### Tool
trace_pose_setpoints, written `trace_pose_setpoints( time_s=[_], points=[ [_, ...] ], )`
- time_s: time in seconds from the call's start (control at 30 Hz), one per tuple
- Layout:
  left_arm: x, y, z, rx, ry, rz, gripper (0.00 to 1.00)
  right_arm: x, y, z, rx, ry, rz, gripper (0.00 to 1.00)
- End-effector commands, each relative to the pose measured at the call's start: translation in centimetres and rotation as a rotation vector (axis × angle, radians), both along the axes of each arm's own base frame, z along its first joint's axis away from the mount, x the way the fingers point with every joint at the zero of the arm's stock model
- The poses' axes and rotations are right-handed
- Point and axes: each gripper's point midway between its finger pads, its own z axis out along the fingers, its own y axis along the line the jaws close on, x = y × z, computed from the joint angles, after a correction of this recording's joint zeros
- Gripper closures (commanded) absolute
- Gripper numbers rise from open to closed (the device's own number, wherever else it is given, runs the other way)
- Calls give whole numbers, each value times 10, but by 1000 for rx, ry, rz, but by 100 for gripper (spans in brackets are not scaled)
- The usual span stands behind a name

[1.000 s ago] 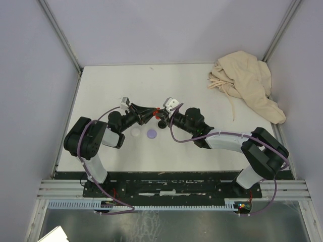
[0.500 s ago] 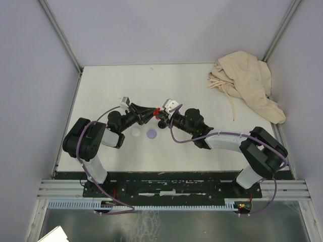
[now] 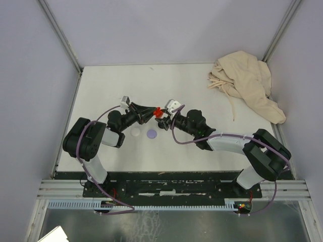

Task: Insert the wireless bluetooth earbuds into the charging case
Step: Place the earbud in the charging case.

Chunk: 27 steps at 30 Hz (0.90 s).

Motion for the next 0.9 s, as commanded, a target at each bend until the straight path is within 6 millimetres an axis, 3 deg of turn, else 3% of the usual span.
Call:
trace_pose_setpoints(
  time_s=[0.0,0.1,0.17,0.2,0.3,0.4,0.47,0.63,0.87],
  points=[
    [6,-3,12,-15,-50,-5,97,-9,-11,62,152,-73,-25,40],
    [7,-3,7,-8,-46,-5,97,-4,-38,83,185,-43,-155,35],
    [7,-4,4,-1,-44,-5,97,7,-68,83,132,63,-336,35],
    [7,-4,3,3,-48,-4,97,15,-92,78,92,143,-488,34],
    [5,-4,0,19,-57,-11,97,9,-137,61,-77,302,-690,33],
    [4,-5,-2,37,-72,-22,97,-7,-163,30,-247,440,-763,30],
    [3,-6,-2,49,-82,-33,97,-17,-174,7,-351,555,-782,29],
    [1,-8,1,71,-103,-51,97,-33,-180,-40,-505,747,-752,30],
    [-4,-9,5,116,-131,-68,97,-36,-183,-79,-569,858,-730,33]
  ],
)
